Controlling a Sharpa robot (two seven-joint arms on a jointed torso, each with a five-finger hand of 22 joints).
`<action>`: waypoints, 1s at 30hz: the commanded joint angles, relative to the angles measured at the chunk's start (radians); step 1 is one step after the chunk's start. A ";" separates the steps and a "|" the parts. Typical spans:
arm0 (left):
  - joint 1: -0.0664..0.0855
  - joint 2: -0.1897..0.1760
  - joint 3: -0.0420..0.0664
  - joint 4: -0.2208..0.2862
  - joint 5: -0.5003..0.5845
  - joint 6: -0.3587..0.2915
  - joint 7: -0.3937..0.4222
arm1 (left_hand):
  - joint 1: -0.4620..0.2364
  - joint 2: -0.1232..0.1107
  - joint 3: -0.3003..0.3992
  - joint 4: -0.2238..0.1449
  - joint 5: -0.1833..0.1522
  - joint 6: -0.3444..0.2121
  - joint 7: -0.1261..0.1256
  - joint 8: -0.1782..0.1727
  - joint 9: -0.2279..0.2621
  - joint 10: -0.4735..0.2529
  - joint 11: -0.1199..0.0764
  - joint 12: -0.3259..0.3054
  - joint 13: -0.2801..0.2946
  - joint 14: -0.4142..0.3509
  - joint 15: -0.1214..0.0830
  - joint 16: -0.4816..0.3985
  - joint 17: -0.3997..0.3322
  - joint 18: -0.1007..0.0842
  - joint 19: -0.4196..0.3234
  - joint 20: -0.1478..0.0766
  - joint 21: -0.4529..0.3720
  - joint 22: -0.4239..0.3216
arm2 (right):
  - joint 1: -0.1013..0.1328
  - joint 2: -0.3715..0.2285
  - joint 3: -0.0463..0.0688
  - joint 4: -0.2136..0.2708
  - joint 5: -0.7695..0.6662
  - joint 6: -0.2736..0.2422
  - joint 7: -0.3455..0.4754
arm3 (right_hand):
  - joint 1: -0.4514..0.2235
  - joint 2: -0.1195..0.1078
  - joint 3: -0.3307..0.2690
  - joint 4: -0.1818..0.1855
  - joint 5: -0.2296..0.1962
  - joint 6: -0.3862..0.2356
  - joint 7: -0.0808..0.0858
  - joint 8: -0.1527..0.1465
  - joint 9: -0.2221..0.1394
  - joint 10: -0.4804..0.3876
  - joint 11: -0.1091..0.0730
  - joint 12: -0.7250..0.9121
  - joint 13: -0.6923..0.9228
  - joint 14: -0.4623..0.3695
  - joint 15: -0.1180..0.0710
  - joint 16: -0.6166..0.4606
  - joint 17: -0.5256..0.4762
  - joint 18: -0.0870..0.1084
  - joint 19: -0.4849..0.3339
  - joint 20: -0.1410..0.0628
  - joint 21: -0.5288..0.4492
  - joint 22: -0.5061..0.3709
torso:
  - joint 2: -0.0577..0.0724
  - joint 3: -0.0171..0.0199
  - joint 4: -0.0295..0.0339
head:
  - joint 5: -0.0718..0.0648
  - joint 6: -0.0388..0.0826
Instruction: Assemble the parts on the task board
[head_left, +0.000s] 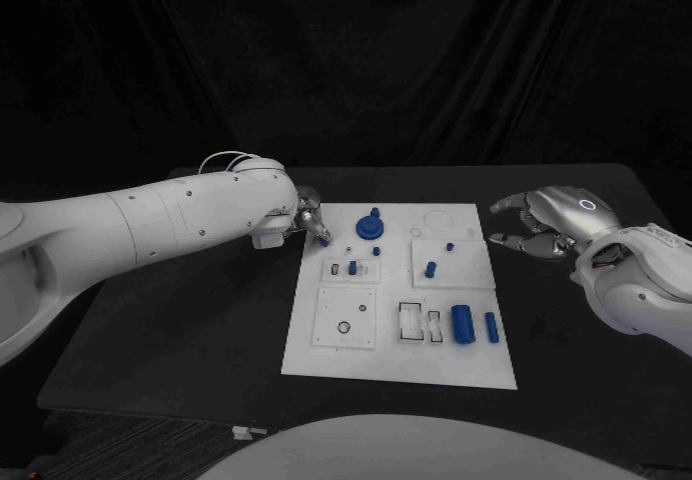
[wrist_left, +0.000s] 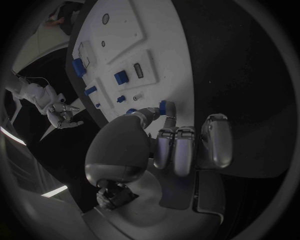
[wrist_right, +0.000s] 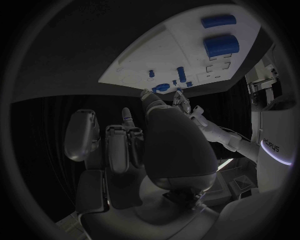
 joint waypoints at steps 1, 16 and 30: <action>-0.002 -0.009 0.001 0.016 0.003 -0.032 0.019 | -0.005 -0.018 0.107 -0.083 0.015 0.007 -0.007 0.006 0.003 0.105 -0.007 0.003 0.263 0.104 -0.005 0.003 0.263 -0.003 0.006 -0.003 -0.003 0.154 | -0.003 -0.001 0.001 0.000 -0.003 0.001 -0.011 | 0.002 0.003 0.000 -0.004 0.006 0.004 0.000 0.000 -0.001 0.108 0.007 0.003 0.263 0.093 0.009 -0.003 0.219 0.012 -0.001 0.002 -0.007 0.165 | 0.001 -0.0002 0.0007 | 0.002 0.000; 0.004 -0.095 0.001 0.174 0.063 -0.120 -0.084 | -0.032 -0.031 0.149 -0.099 0.016 0.013 -0.006 0.009 0.007 0.105 -0.007 0.003 0.263 0.104 -0.006 0.003 0.263 -0.003 0.010 -0.004 -0.002 0.157 | -0.003 -0.006 0.001 0.000 -0.003 0.001 -0.014 | 0.004 0.005 0.001 -0.006 0.008 0.005 0.001 -0.001 -0.002 0.108 0.007 0.003 0.263 0.093 0.009 -0.004 0.218 0.012 -0.001 0.002 -0.008 0.165 | 0.001 -0.0002 0.0021 | 0.006 0.000; 0.006 -0.139 0.001 0.287 0.070 -0.082 -0.132 | -0.038 -0.033 0.160 -0.103 0.013 0.010 -0.006 0.005 0.005 0.097 -0.006 -0.005 0.257 0.104 -0.006 0.003 0.263 -0.001 0.005 -0.004 -0.010 0.154 | -0.005 -0.015 0.001 0.004 -0.003 0.003 -0.016 | 0.005 0.005 0.002 -0.007 0.008 0.006 0.001 -0.001 -0.003 0.108 0.007 0.003 0.263 0.093 0.010 -0.005 0.218 0.012 -0.001 0.002 -0.008 0.165 | 0.000 0.0010 0.0036 | 0.008 0.000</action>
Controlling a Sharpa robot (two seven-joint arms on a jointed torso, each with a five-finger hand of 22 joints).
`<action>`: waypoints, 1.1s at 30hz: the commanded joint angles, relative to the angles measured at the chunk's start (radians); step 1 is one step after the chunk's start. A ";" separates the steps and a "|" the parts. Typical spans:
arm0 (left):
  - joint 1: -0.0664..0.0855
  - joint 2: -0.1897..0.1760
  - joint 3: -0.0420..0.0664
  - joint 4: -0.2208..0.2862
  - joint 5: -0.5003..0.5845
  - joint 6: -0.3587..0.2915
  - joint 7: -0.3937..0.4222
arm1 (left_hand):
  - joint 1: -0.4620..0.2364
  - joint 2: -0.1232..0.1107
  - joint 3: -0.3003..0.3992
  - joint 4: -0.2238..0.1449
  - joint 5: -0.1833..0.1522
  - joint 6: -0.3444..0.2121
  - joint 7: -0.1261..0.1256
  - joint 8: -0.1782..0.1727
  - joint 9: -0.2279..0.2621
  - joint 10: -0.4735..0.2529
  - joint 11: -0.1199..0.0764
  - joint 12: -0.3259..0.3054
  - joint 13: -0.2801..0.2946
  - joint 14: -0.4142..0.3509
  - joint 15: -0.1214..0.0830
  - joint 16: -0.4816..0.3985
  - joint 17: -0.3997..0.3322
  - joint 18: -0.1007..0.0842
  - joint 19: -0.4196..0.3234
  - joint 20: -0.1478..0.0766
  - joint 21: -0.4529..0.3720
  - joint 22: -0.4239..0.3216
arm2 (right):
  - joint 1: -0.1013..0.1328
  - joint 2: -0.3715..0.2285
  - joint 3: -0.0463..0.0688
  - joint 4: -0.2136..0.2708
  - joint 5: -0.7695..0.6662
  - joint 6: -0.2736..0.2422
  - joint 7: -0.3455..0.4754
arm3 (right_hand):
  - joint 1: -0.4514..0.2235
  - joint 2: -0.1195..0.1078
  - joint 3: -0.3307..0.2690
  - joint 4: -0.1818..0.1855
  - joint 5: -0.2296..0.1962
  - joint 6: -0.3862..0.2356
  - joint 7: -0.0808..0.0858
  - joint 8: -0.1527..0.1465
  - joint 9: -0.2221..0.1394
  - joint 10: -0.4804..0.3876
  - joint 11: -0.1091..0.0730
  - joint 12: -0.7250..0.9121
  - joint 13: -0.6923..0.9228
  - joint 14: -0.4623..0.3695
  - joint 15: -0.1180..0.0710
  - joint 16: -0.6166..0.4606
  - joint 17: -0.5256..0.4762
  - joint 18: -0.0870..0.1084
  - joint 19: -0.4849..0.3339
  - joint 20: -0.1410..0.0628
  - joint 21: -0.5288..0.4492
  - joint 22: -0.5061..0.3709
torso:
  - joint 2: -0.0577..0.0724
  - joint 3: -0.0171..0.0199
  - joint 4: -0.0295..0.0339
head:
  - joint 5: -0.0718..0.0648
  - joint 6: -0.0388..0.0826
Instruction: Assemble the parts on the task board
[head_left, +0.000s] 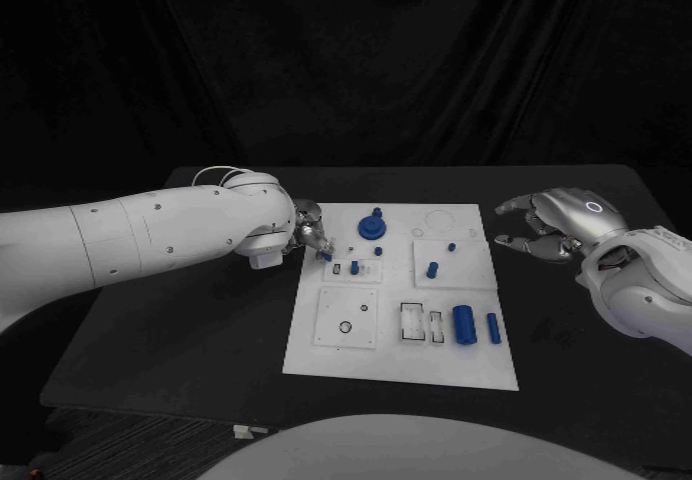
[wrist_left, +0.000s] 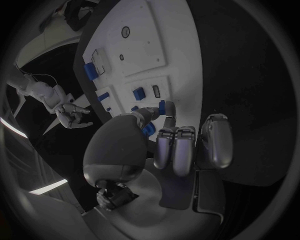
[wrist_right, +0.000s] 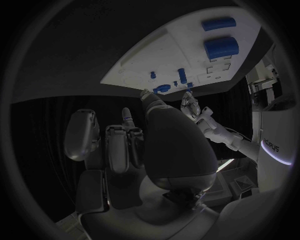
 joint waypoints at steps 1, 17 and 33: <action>0.003 -0.003 0.001 0.017 0.016 0.008 -0.023 | -0.005 0.000 0.091 -0.087 -0.002 -0.005 -0.005 0.000 -0.001 0.097 -0.006 -0.005 0.257 0.104 -0.006 0.003 0.263 -0.001 0.001 -0.001 -0.006 0.154 | -0.003 -0.003 0.001 0.003 -0.004 0.002 -0.015 | 0.005 0.005 -0.001 -0.005 0.004 0.006 0.001 -0.001 -0.002 0.108 0.007 0.003 0.263 0.090 0.007 -0.005 0.218 0.012 -0.001 0.002 -0.004 0.165 | 0.000 0.0006 0.0018 | 0.002 0.000; -0.001 -0.007 0.000 0.046 0.016 0.008 -0.015 | -0.008 0.004 0.099 -0.089 -0.003 -0.005 -0.005 -0.002 -0.002 0.097 -0.006 -0.006 0.256 0.104 -0.006 0.003 0.263 -0.001 0.000 0.000 -0.007 0.153 | -0.010 -0.005 0.001 0.003 -0.004 0.003 -0.014 | 0.005 0.005 -0.001 -0.005 0.004 0.006 0.001 -0.001 -0.002 0.108 0.007 0.003 0.263 0.090 0.007 -0.005 0.218 0.012 -0.001 0.002 -0.004 0.165 | 0.002 -0.0005 -0.0004 | 0.009 0.000; -0.011 0.011 0.000 0.023 0.016 -0.001 0.002 | -0.012 0.007 0.106 -0.092 0.003 -0.004 -0.004 -0.002 -0.003 0.097 -0.006 -0.006 0.256 0.104 -0.006 0.003 0.263 -0.001 -0.001 0.000 -0.009 0.153 | -0.015 -0.005 0.001 0.004 -0.004 0.002 -0.010 | 0.005 0.006 -0.001 -0.006 0.004 0.007 0.001 -0.001 -0.002 0.108 0.007 0.003 0.263 0.090 0.007 -0.006 0.217 0.012 -0.001 0.002 -0.004 0.165 | 0.001 -0.0006 -0.0017 | 0.009 0.000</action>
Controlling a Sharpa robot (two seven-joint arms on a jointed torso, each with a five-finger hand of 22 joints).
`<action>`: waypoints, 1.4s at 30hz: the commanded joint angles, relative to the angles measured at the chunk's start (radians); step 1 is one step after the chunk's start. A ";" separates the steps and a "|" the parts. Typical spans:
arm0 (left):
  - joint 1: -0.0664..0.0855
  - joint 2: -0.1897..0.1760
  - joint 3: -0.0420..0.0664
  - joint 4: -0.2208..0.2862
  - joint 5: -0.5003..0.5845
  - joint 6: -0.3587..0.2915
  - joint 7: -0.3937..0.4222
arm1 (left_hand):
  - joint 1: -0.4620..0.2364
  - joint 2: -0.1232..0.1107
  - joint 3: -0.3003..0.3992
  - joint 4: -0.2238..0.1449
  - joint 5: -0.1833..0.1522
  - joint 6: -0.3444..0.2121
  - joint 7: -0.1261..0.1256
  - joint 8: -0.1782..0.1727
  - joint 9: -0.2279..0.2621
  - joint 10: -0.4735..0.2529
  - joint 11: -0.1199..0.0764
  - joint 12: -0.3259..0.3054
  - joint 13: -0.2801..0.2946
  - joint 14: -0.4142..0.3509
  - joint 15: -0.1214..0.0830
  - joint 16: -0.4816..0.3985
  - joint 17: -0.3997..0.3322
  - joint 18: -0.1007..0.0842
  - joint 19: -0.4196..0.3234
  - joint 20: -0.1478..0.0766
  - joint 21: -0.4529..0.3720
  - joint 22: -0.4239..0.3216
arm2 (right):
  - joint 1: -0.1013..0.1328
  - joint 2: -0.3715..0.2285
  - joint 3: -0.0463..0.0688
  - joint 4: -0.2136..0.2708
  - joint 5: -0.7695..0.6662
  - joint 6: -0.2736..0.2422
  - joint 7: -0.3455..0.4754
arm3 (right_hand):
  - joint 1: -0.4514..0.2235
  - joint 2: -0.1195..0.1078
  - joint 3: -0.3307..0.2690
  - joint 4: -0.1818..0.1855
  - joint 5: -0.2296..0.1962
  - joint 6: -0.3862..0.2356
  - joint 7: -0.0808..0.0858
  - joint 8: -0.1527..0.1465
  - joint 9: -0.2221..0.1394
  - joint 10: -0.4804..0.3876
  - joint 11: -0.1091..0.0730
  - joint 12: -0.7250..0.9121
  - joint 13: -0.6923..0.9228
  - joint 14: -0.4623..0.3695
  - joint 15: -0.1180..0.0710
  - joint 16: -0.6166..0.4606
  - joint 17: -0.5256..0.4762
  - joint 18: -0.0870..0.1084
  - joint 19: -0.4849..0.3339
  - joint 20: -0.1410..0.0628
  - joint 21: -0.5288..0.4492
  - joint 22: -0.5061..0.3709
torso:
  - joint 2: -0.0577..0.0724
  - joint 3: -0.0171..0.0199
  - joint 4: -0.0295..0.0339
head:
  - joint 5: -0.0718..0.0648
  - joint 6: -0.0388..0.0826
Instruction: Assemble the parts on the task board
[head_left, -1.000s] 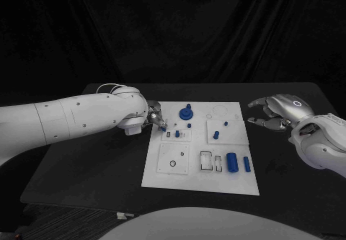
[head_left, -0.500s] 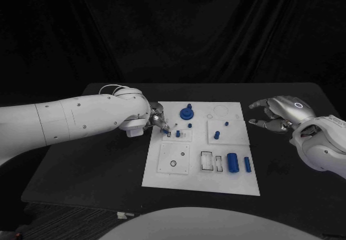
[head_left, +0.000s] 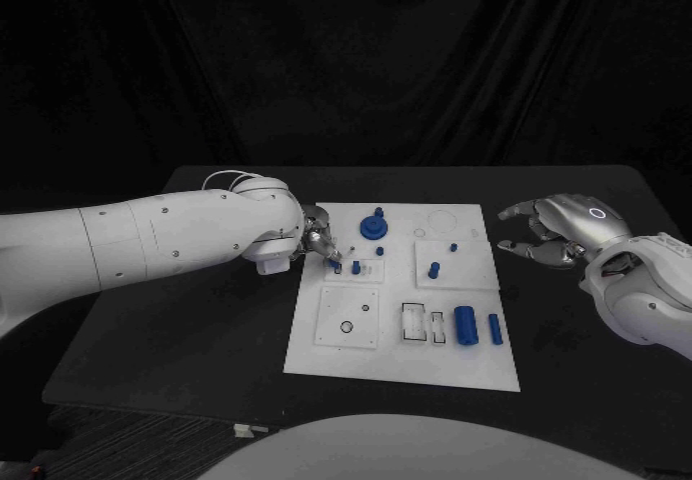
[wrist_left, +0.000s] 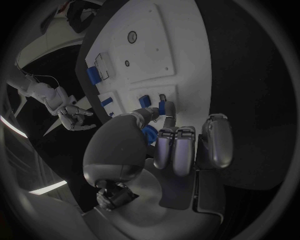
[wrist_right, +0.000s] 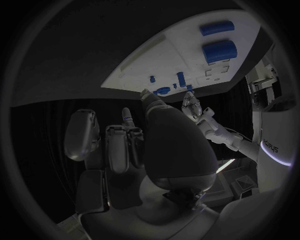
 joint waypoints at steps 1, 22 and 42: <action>-0.004 0.003 0.001 -0.003 0.008 -0.001 0.019 | 0.002 0.010 0.104 -0.095 0.003 0.003 -0.005 -0.002 -0.002 0.096 -0.005 -0.008 0.255 0.104 -0.005 0.003 0.263 0.000 -0.001 0.000 -0.006 0.153 | -0.003 -0.001 0.001 0.002 -0.004 0.001 -0.010 | 0.005 0.006 -0.001 -0.006 0.005 0.007 0.001 -0.001 -0.001 0.105 0.005 0.003 0.263 0.090 0.007 -0.006 0.217 0.012 -0.001 0.002 -0.004 0.164 | 0.000 0.0000 0.0001 | 0.001 0.000; -0.026 -0.001 0.001 0.001 0.008 0.005 0.020 | 0.000 0.011 0.105 -0.096 0.002 0.003 -0.005 -0.003 -0.002 0.091 -0.005 -0.013 0.251 0.104 -0.005 0.003 0.263 0.001 -0.005 0.000 -0.012 0.151 | -0.003 -0.004 0.001 0.002 0.012 -0.010 -0.002 | -0.004 0.005 -0.005 -0.003 -0.002 0.013 0.001 -0.001 -0.002 0.105 0.005 0.003 0.263 0.090 0.007 -0.005 0.217 0.013 -0.002 0.003 -0.005 0.164 | 0.000 0.0005 0.0011 | 0.000 0.000; -0.027 -0.010 0.001 0.019 0.008 0.014 0.016 | -0.002 0.012 0.108 -0.098 0.000 0.002 -0.004 -0.003 -0.002 0.087 -0.005 -0.017 0.248 0.104 -0.005 0.003 0.263 0.002 -0.008 0.000 -0.015 0.149 | -0.003 0.000 0.001 -0.001 0.012 -0.004 -0.006 | -0.003 0.005 -0.005 -0.003 -0.002 0.013 0.001 -0.002 -0.002 0.105 0.005 0.003 0.263 0.090 0.007 -0.005 0.217 0.013 -0.001 0.003 -0.005 0.164 | 0.000 0.0001 0.0004 | 0.001 0.000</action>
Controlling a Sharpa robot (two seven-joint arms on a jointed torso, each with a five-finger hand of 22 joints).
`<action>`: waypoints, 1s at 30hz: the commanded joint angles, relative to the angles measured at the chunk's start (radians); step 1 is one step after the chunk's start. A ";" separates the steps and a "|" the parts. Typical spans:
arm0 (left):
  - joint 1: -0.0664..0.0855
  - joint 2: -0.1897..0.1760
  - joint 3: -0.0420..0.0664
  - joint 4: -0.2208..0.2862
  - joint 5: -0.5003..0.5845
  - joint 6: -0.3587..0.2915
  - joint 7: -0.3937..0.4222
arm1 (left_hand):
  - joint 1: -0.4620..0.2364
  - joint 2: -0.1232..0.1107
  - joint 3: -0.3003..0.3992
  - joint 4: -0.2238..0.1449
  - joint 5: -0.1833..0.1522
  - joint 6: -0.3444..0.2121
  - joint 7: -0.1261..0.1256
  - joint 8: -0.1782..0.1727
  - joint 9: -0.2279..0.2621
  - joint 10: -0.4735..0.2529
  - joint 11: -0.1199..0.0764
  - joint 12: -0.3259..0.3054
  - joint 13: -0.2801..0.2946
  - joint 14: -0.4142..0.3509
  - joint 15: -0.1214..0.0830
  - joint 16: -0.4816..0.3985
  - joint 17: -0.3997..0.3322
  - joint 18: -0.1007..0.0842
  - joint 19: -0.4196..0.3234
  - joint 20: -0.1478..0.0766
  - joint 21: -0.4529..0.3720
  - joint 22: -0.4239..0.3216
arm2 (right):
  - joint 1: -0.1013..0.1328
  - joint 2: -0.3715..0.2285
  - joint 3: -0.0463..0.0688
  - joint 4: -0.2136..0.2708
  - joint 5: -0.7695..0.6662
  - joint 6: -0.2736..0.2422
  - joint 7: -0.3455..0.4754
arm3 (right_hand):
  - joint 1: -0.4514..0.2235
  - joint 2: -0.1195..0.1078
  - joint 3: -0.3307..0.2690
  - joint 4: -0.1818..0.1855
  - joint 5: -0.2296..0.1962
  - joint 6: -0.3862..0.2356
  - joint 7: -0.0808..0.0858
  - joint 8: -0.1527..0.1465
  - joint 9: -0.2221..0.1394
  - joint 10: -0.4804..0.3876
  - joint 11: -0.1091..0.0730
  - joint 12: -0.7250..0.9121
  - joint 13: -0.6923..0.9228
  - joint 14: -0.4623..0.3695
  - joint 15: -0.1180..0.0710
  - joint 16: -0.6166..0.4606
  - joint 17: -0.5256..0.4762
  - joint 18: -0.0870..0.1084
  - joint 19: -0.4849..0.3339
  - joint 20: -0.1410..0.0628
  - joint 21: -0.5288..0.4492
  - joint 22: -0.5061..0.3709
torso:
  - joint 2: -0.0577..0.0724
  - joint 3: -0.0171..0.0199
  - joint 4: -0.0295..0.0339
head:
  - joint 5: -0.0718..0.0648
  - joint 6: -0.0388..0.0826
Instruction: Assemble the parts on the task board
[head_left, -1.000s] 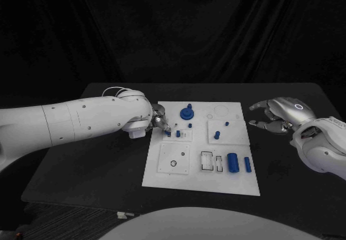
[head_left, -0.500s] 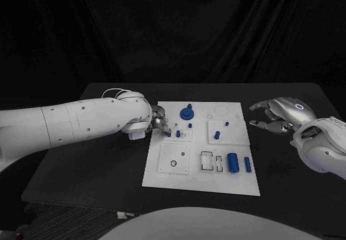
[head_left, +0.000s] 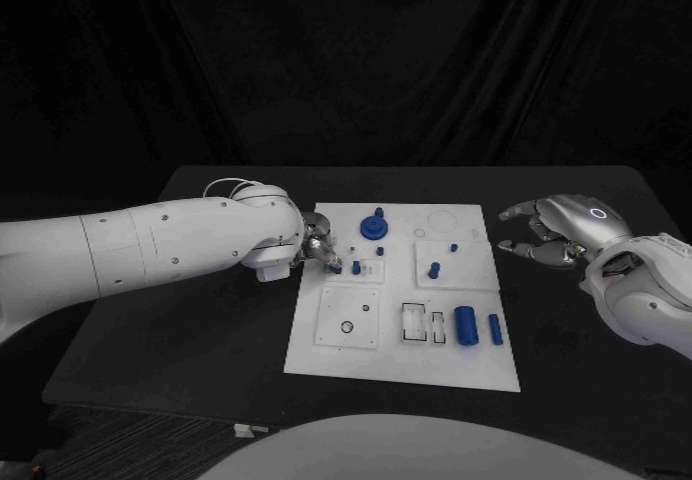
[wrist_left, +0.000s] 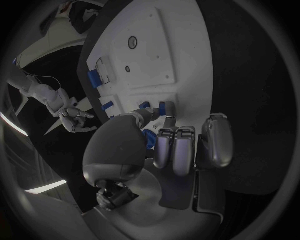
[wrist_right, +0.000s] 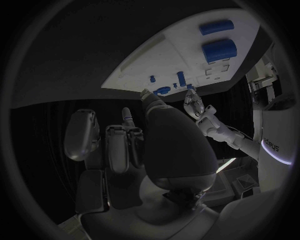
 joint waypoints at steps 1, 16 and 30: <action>-0.005 0.000 -0.002 0.005 0.007 0.015 0.003 | 0.000 0.006 0.083 -0.078 0.002 -0.001 -0.005 -0.001 -0.001 0.087 -0.005 -0.004 0.248 0.104 -0.005 0.003 0.263 0.002 -0.008 0.000 -0.006 0.149 | -0.003 0.000 0.001 0.000 -0.002 -0.002 -0.008 | -0.002 0.006 -0.005 -0.004 -0.001 0.006 0.001 -0.002 -0.002 0.105 0.005 0.003 0.263 0.090 0.007 -0.006 0.217 0.013 -0.002 0.003 -0.005 0.164 | 0.000 0.0000 -0.0003 | 0.001 0.000; -0.005 0.011 -0.002 -0.010 0.007 0.021 0.011 | -0.064 0.029 0.016 -0.040 -0.195 0.007 -0.012 -0.010 -0.012 0.084 -0.006 -0.007 0.245 0.104 -0.004 0.003 0.263 0.003 -0.012 0.002 -0.018 0.151 | -0.003 -0.001 0.001 0.000 -0.002 0.000 -0.008 | -0.002 0.006 -0.005 -0.004 -0.001 0.006 0.001 -0.002 -0.002 0.105 0.005 0.003 0.263 0.090 0.007 -0.006 0.217 0.013 -0.002 0.003 -0.005 0.164 | 0.001 -0.0001 0.0013 | 0.001 0.000; -0.006 0.021 -0.002 -0.036 0.007 0.017 0.008 | -0.151 0.061 -0.189 0.083 -0.351 0.018 0.000 -0.055 -0.065 0.082 0.005 -0.008 0.244 0.104 0.005 0.003 0.263 0.004 -0.012 0.009 -0.032 0.155 | -0.003 0.001 0.001 -0.001 -0.002 0.001 -0.009 | -0.001 0.007 -0.004 -0.005 0.000 0.006 0.002 -0.003 -0.003 0.105 0.006 0.003 0.263 0.090 0.007 -0.006 0.217 0.013 -0.002 0.003 -0.006 0.164 | 0.001 0.0002 -0.0003 | 0.002 0.000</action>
